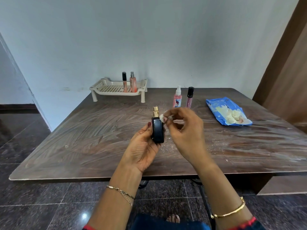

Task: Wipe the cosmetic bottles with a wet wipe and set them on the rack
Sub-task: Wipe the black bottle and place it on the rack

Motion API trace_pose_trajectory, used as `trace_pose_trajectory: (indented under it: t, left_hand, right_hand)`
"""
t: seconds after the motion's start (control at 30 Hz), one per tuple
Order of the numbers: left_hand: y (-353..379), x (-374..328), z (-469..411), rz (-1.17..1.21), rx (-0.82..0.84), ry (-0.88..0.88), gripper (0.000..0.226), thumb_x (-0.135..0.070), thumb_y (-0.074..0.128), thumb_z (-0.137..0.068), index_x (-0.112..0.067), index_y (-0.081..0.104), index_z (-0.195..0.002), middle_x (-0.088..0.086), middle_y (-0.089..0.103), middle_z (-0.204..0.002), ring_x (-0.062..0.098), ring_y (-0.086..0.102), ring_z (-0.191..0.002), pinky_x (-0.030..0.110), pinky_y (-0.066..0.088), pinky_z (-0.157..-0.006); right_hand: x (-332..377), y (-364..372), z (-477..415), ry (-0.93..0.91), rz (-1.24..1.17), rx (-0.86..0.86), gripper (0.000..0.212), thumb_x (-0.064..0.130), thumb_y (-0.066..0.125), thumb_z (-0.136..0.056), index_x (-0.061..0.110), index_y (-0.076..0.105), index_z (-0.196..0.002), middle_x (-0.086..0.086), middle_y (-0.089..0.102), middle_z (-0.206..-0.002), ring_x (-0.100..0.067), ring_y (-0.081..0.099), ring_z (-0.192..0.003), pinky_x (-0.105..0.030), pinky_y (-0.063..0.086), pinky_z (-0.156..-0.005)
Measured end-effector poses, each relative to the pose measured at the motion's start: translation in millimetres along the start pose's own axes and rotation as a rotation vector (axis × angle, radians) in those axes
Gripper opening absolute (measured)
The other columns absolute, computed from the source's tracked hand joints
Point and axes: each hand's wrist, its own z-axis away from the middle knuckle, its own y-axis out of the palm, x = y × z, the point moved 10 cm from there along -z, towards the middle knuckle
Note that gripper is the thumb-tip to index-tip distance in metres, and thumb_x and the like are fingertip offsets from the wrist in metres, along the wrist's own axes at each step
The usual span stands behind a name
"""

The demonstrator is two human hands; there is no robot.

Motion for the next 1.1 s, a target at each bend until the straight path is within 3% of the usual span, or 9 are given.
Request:
trace_pose_trajectory:
  t: [0.07, 0.13, 0.33, 0.47, 0.6, 0.7, 0.8, 0.97, 1.1]
  left_hand:
    - [4.4, 0.0, 1.0, 0.055, 0.015, 0.009, 0.033, -0.008, 0.047, -0.089, 0.004, 0.057, -0.119, 0.023, 0.061, -0.120, 0.029, 0.061, -0.113, 0.038, 0.043, -0.106]
    - [4.3, -2.7, 1.6, 0.101, 0.005, 0.022, 0.031, -0.007, 0.049, -0.085, 0.004, 0.059, -0.112, 0.020, 0.066, -0.104, 0.024, 0.068, -0.093, 0.033, 0.054, -0.090]
    - [-8.4, -4.5, -4.0, 0.091, -0.045, -0.009, 0.030, -0.008, 0.040, -0.098, 0.002, 0.054, -0.123, 0.016, 0.069, -0.097, 0.023, 0.068, -0.087, 0.029, 0.054, -0.082]
    - [-11.7, -2.6, -6.1, 0.068, -0.054, -0.015, 0.030, -0.007, 0.039, -0.100, 0.002, 0.052, -0.126, 0.017, 0.069, -0.093, 0.024, 0.065, -0.086, 0.031, 0.058, -0.071]
    - [-4.7, 2.4, -3.4, 0.027, -0.027, -0.026, 0.025, -0.005, 0.043, -0.095, 0.001, 0.061, -0.111, 0.018, 0.069, -0.095, 0.022, 0.066, -0.086, 0.036, 0.049, -0.093]
    - [-0.6, 7.1, -1.3, 0.031, -0.001, -0.045, 0.023, -0.004, 0.048, -0.089, 0.000, 0.065, -0.104, 0.017, 0.070, -0.098, 0.022, 0.070, -0.087, 0.035, 0.050, -0.092]
    - [-6.5, 4.3, -3.3, 0.055, -0.042, -0.049, 0.024, -0.002, 0.045, -0.092, 0.001, 0.061, -0.109, 0.018, 0.070, -0.098, 0.023, 0.070, -0.085, 0.034, 0.054, -0.085]
    - [-17.0, 1.4, -9.3, 0.077, -0.081, -0.073, 0.037, -0.016, 0.043, -0.098, 0.000, 0.048, -0.131, 0.014, 0.065, -0.103, 0.024, 0.061, -0.101, 0.039, 0.039, -0.109]
    - [-15.7, -1.2, -8.7, -0.023, -0.083, -0.011, 0.047, -0.037, 0.050, -0.094, 0.000, 0.056, -0.123, 0.013, 0.065, -0.102, 0.022, 0.064, -0.095, 0.031, 0.054, -0.089]
  right_hand:
    - [7.6, 11.8, 1.3, -0.055, 0.074, 0.055, 0.017, 0.005, 0.070, -0.082, 0.017, 0.068, -0.094, 0.007, 0.063, -0.099, -0.006, 0.062, -0.091, -0.027, 0.056, -0.078]
    - [14.0, 22.1, 9.8, -0.136, 0.175, 0.093, 0.019, 0.004, 0.070, -0.080, 0.013, 0.070, -0.096, 0.004, 0.063, -0.103, -0.010, 0.062, -0.094, -0.031, 0.056, -0.081]
    - [15.8, 36.9, 41.6, -0.264, 0.412, 0.177, 0.024, -0.002, 0.072, -0.075, 0.013, 0.070, -0.093, 0.003, 0.065, -0.100, -0.018, 0.063, -0.085, -0.037, 0.056, -0.063]
    - [10.9, 33.4, 42.8, -0.254, 0.425, 0.216, 0.024, -0.005, 0.071, -0.075, 0.010, 0.069, -0.093, 0.000, 0.066, -0.097, -0.020, 0.063, -0.084, -0.038, 0.055, -0.066]
    - [13.3, 21.0, 19.8, -0.240, 0.438, 0.116, 0.021, 0.000, 0.063, -0.079, 0.010, 0.066, -0.097, -0.003, 0.064, -0.096, -0.022, 0.062, -0.080, -0.037, 0.053, -0.063]
    - [19.8, 25.1, 12.5, -0.247, 0.463, 0.125, 0.024, 0.005, 0.063, -0.080, 0.009, 0.065, -0.104, -0.005, 0.062, -0.099, -0.022, 0.061, -0.080, -0.033, 0.054, -0.064]
    - [23.5, 43.6, 22.8, -0.279, 0.554, 0.233, 0.022, 0.003, 0.070, -0.079, 0.008, 0.066, -0.100, -0.007, 0.059, -0.099, -0.023, 0.059, -0.073, -0.036, 0.054, -0.056]
    - [17.1, 54.9, 53.3, -0.270, 0.630, 0.358, 0.028, -0.003, 0.074, -0.070, 0.011, 0.067, -0.094, -0.004, 0.061, -0.102, -0.021, 0.056, -0.067, -0.032, 0.048, -0.045]
    - [6.2, 48.9, 49.4, -0.233, 0.508, 0.331, 0.023, -0.002, 0.067, -0.080, 0.013, 0.067, -0.097, 0.001, 0.060, -0.106, -0.020, 0.060, -0.079, -0.037, 0.053, -0.058]
